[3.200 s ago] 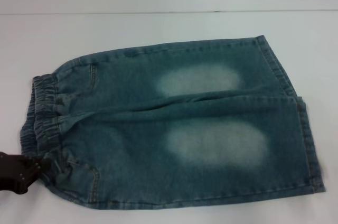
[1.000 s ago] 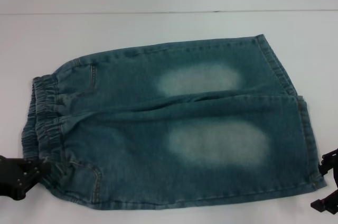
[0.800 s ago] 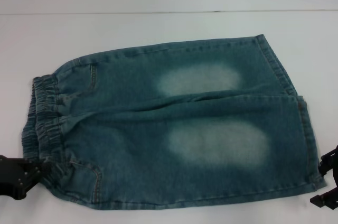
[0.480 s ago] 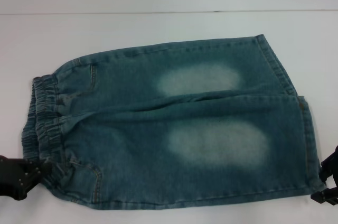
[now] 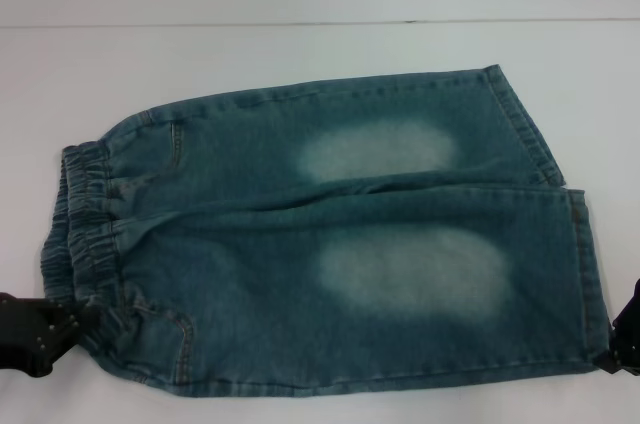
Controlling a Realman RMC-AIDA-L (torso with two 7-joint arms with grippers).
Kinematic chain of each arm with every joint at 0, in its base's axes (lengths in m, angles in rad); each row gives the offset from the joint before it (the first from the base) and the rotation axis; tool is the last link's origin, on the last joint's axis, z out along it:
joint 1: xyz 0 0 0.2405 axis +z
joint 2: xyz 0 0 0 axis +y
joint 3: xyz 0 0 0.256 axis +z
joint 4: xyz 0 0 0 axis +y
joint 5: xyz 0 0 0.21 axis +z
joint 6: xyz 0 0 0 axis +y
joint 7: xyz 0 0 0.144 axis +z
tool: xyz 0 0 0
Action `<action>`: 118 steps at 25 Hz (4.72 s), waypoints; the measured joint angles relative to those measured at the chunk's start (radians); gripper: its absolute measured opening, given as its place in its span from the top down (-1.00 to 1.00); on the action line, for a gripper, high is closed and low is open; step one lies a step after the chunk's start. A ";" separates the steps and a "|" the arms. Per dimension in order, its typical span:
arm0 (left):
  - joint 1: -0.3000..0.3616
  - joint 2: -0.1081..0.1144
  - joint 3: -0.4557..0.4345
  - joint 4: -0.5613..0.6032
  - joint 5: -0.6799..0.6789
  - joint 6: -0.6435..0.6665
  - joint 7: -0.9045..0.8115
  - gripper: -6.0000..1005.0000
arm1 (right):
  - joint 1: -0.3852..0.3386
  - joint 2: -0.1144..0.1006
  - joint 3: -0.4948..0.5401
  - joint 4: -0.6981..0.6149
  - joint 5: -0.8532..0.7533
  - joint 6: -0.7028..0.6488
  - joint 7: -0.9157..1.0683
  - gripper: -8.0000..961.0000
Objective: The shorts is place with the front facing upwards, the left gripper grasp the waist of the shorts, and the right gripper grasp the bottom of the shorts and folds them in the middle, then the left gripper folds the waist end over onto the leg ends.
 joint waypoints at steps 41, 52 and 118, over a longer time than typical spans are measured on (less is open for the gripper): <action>-0.330 0.007 -0.158 -0.019 -0.103 -0.328 -0.117 0.87 | 0.165 -0.010 0.213 0.120 0.296 0.693 -0.127 0.90; -0.336 0.001 -0.144 -0.094 -0.137 -0.483 -0.046 0.87 | 0.205 -0.004 0.103 0.321 0.304 1.021 -0.126 0.90; 0.030 -0.002 -0.067 -0.212 -0.463 -0.266 0.429 -0.65 | -0.118 -0.003 0.128 0.456 0.890 0.293 -0.754 -0.49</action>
